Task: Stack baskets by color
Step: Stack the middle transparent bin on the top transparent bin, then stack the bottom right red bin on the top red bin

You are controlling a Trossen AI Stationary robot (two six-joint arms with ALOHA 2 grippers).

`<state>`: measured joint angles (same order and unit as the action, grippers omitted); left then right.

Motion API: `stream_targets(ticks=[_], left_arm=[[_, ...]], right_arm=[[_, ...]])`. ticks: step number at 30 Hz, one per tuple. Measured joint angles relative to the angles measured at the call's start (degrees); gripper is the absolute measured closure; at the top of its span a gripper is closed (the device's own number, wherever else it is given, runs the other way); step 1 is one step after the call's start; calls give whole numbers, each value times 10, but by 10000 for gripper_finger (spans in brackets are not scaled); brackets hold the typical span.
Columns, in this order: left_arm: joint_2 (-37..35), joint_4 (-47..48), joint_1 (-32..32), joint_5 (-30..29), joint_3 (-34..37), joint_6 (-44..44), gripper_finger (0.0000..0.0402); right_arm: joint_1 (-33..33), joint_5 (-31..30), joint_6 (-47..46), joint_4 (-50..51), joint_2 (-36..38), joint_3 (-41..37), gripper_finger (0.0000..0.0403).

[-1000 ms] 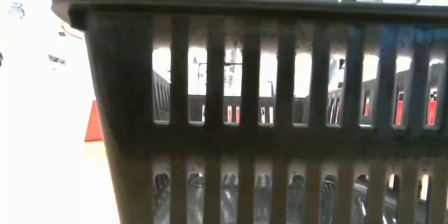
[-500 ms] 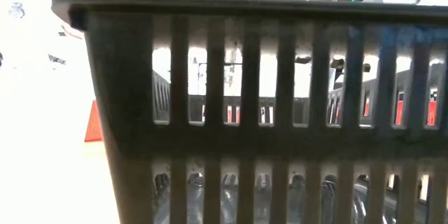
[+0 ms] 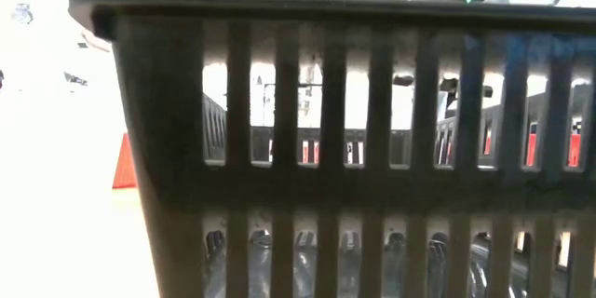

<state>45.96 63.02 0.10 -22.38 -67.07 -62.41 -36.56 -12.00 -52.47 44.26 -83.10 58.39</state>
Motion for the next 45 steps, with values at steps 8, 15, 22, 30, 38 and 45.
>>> stream_targets(ticks=[8,15,22,30,38,45], left_arm=[[0,0,0,4,0,-1,140],[0,0,0,4,0,-3,140],[0,0,0,-2,0,-4,140],[0,0,0,4,0,1,140],[0,0,0,7,0,2,140],[0,0,0,12,0,2,140]], right_arm=[[0,16,1,-2,-33,0,402],[-12,17,4,3,-33,0,372],[-23,23,16,3,-33,0,300],[-52,47,77,41,9,29,170],[-9,30,52,166,120,67,150],[179,25,-97,332,176,67,150]])
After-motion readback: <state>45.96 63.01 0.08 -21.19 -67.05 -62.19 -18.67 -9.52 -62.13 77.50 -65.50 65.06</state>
